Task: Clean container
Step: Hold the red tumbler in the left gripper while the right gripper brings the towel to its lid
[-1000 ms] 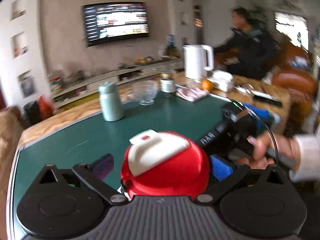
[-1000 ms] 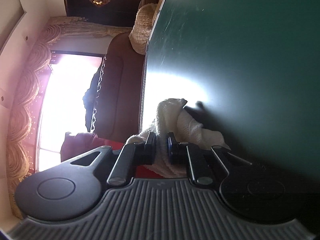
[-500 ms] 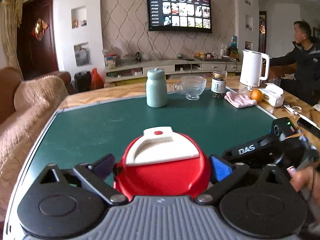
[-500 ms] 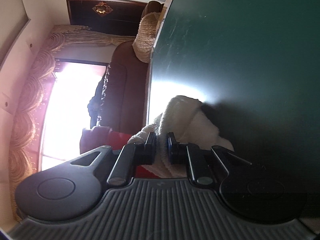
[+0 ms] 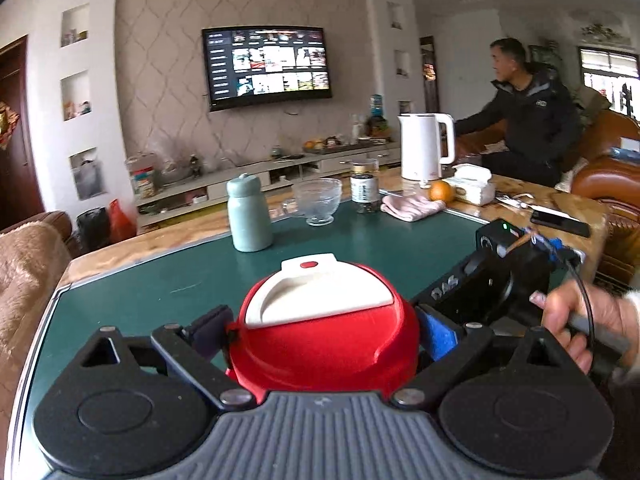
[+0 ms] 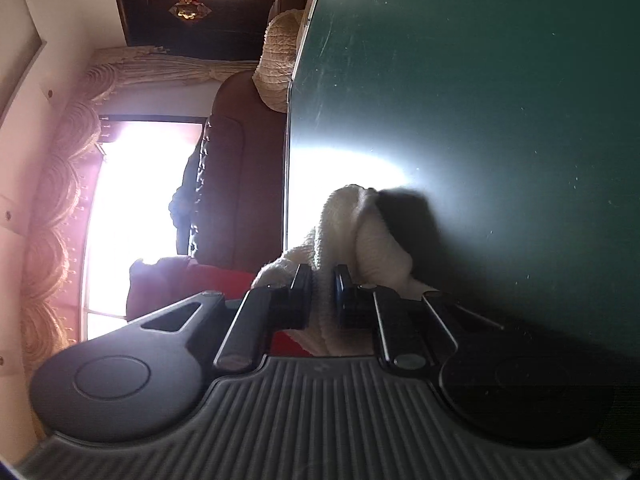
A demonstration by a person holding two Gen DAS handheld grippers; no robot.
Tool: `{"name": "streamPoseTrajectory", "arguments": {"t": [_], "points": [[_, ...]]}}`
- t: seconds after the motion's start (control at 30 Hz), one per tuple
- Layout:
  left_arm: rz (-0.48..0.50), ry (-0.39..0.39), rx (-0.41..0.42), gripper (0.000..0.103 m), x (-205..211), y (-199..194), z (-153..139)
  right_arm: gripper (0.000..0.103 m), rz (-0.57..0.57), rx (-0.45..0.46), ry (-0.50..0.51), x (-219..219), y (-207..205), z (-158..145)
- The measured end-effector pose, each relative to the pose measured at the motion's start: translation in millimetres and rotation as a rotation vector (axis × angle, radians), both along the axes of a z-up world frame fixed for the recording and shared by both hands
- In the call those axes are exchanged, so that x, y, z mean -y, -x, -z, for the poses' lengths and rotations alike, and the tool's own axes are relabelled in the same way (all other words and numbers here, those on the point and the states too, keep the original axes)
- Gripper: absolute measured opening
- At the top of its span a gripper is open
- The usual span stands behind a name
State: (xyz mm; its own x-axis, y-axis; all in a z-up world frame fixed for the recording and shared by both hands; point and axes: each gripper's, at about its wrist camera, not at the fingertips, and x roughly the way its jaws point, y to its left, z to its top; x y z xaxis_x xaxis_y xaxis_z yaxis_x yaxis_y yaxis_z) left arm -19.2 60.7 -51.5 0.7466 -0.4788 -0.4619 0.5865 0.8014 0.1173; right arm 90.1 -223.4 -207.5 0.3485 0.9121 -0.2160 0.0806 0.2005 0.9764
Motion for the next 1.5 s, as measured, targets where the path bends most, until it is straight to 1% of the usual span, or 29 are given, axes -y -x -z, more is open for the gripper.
{"name": "streamPoseTrajectory", "arguments": {"t": [0.07,0.1,0.13,0.17,0.2,0.3,0.37,0.4,0.5,0.57,0.6,0.7,0.9,1.0,1.07,1.17,1.3,1.37,1.5], "points": [[0.005,-0.002,0.003,0.098,1.4,0.7,0.8,0.015,0.011,0.006,-0.111,-1.0,-5.3,-8.7],[0.003,-0.002,0.007,0.098,1.6,1.0,1.7,0.015,0.016,0.018,-0.145,0.0,-6.2,-13.2],[-0.003,0.000,0.011,0.098,1.7,1.2,2.9,0.015,0.015,0.036,-0.133,-1.0,-7.9,-17.9],[-0.012,0.002,0.013,0.098,3.5,1.9,3.9,0.015,0.009,0.058,-0.096,-3.5,-10.1,-22.1],[-0.019,0.002,0.013,0.099,4.6,2.2,5.1,0.015,0.007,0.062,-0.069,-4.5,-10.3,-22.5],[-0.070,-0.008,0.013,0.101,8.8,3.9,11.0,0.015,0.008,0.020,-0.019,-3.7,-5.7,-13.2],[-0.111,0.002,0.002,0.103,11.1,4.9,15.0,0.015,0.009,-0.009,0.015,-3.2,-2.6,-6.9],[-0.127,0.008,-0.002,0.103,11.2,4.5,16.9,0.015,0.019,-0.001,0.018,-0.7,0.3,-8.9],[-0.165,0.035,-0.003,0.102,14.0,5.3,22.2,0.015,0.073,0.110,0.021,13.3,11.9,-42.7],[-0.179,0.068,0.000,0.099,15.3,5.3,25.0,0.015,0.108,0.187,0.027,22.7,19.5,-67.0],[-0.185,0.079,0.006,0.098,15.6,6.4,26.4,0.015,0.116,0.207,0.032,23.8,22.5,-74.6],[-0.201,0.097,0.036,0.098,12.7,12.7,30.7,0.015,0.113,0.215,0.053,17.5,29.4,-84.9],[-0.217,0.126,0.052,0.097,8.0,23.1,33.1,0.015,0.106,0.231,0.095,4.9,43.0,-105.6],[-0.207,0.123,0.058,0.097,5.2,26.9,32.5,0.015,0.151,0.170,0.075,5.9,43.7,-92.0],[-0.192,0.111,0.073,0.097,5.5,30.8,33.0,0.015,0.156,0.153,0.073,8.1,39.9,-85.9],[-0.186,0.129,0.067,0.097,0.3,30.1,32.7,0.015,0.099,0.175,0.112,4.6,30.3,-93.3],[-0.181,0.143,0.064,0.097,-4.6,30.0,32.9,0.016,-0.012,0.211,0.173,-17.5,-1.3,-110.1],[-0.169,0.134,0.067,0.097,-5.3,31.0,32.2,0.016,-0.106,0.221,0.174,-27.7,-21.3,-112.9],[-0.159,0.119,0.069,0.097,-4.8,31.4,31.9,0.016,-0.301,0.244,0.131,-47.5,-53.1,-115.1]]}}
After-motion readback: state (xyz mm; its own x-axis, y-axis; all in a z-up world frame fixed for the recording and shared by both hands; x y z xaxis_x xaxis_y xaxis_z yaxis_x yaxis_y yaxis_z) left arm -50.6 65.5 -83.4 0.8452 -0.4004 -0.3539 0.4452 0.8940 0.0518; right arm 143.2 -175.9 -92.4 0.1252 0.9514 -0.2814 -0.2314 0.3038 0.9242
